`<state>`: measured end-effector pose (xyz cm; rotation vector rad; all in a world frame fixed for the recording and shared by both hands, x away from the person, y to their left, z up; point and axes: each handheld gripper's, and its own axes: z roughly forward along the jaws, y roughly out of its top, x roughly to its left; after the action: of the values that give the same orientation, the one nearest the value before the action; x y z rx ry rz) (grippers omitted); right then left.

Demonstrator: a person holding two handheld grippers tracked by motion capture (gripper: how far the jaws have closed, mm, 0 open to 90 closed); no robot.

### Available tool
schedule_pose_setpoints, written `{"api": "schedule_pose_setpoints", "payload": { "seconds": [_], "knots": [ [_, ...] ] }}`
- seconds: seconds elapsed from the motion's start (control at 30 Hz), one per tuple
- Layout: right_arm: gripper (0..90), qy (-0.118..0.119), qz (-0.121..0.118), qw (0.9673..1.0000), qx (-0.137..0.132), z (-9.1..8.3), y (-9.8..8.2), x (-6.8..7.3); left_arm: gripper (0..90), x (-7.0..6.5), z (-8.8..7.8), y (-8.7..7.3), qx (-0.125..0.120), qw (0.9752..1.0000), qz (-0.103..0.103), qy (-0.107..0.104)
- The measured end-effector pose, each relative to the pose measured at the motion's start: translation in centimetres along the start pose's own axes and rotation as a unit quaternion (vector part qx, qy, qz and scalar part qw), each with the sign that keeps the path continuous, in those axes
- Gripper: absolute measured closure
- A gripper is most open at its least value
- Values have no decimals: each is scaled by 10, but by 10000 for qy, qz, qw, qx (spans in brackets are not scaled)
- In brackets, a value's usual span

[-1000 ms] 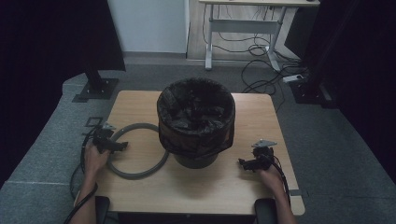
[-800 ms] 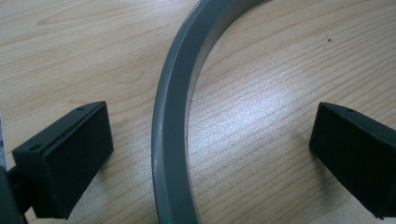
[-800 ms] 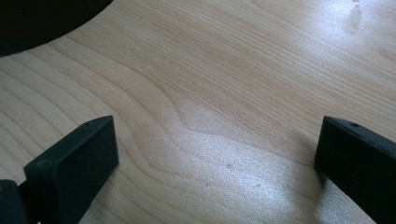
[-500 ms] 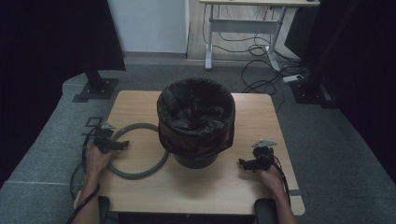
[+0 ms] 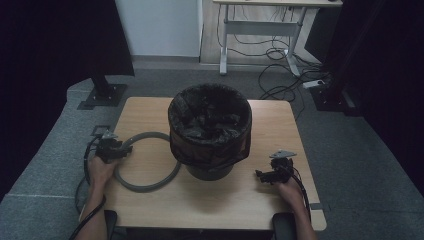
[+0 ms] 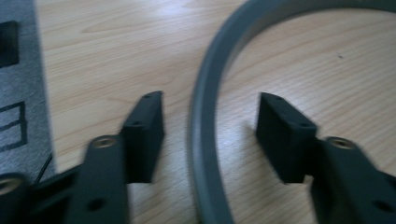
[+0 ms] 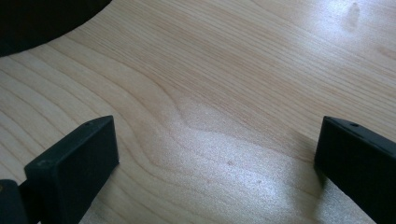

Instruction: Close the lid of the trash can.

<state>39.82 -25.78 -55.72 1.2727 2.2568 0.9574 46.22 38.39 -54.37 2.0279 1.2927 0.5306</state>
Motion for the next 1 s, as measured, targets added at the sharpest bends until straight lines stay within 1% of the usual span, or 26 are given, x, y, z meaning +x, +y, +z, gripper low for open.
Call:
{"api": "schedule_pose_setpoints", "payload": {
  "seconds": [0.17,0.27,0.37,0.5,0.6,0.7,0.8,0.87,1.0],
  "knots": [
    [0,0,1,10000,0,0,0,0,604,4,-2,-1,-55,9997,-182,120],
    [0,0,0,10000,1,0,0,0,657,6,-2,-2,-59,9996,-217,140],
    [0,-5,2,10000,1,0,0,0,735,7,-4,-3,-68,9995,-284,138],
    [0,-22,16,10000,0,0,0,0,762,6,-4,-1,22,9996,-233,185],
    [0,-40,33,10000,-5,0,0,1,774,6,-4,1,64,9994,-279,186],
    [0,-67,60,10000,-6,-1,-1,1,779,8,-5,2,101,9992,-368,103],
    [0,-72,68,10000,-5,-1,-1,1,781,13,-6,2,148,9985,-534,-35],
    [0,-73,67,10000,-6,-1,-1,1,781,14,-8,2,221,9979,-598,-65],
    [0,-84,76,9999,-6,-1,-1,1,782,20,-15,-2,285,9965,-775,-153]
  ]
}}
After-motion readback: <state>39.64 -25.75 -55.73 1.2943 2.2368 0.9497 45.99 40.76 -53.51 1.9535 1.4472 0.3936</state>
